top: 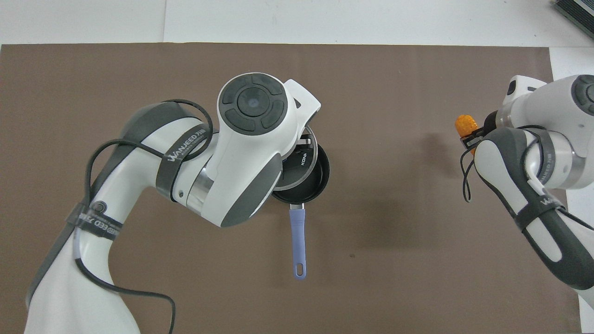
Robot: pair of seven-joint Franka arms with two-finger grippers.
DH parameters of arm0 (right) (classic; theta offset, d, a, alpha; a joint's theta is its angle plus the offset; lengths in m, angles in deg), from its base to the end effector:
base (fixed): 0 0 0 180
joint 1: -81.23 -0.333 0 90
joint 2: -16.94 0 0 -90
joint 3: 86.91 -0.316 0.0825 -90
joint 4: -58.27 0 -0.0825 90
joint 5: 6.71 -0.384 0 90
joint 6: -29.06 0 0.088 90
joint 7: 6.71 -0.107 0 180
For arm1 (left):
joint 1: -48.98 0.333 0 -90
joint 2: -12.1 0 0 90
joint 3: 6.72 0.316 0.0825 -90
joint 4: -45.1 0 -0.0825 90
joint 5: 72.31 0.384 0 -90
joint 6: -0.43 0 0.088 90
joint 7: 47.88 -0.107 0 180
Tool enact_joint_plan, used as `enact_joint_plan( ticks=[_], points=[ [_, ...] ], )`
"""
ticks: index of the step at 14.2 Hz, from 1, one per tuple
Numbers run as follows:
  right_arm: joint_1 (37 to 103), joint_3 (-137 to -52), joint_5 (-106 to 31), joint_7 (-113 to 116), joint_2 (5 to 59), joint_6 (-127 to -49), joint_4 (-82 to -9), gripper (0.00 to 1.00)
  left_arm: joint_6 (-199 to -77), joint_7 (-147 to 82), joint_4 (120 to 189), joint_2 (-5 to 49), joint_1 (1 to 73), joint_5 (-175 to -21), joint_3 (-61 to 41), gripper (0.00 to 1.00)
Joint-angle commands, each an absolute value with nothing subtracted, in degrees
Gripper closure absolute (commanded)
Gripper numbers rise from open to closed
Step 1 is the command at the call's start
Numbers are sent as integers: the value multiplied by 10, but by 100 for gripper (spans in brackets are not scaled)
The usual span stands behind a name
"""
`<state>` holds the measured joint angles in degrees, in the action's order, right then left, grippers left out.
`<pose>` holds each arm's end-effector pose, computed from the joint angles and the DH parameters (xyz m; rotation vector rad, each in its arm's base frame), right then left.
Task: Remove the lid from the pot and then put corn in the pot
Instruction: 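Lift the lid off with the left gripper while the right gripper lifts the corn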
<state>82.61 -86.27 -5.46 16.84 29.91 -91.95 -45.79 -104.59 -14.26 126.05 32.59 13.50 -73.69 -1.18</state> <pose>0.6257 -0.0227 0.4208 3.0458 0.5964 0.0978 0.5789 -0.3471 0.5044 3.1135 0.0974 0.0933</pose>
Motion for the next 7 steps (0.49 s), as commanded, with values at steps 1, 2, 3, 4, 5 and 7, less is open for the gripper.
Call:
enact_joint_plan(
  ticks=[1,2,3,4,5,7],
  points=[
    [816,-866,-62,109,272,-854,-432,100,-1040,-197,1287,309,183,-732,-16,100],
    [809,-866,-58,82,266,-828,-420,100,-1041,-217,1294,307,203,-732,-16,100],
    [796,-866,-53,57,260,-803,-408,100,-1040,-234,1303,302,219,-732,-16,100],
    [786,-866,-51,25,258,-784,-403,100,-1040,-246,1319,294,234,-732,-16,100],
    [775,-866,-51,-9,255,-770,-398,100,-1049,-258,1344,280,251,-731,-16,100],
    [743,-866,-52,-75,253,-748,-386,100,-1054,-312,1369,264,282,-731,-16,100]
  ],
)
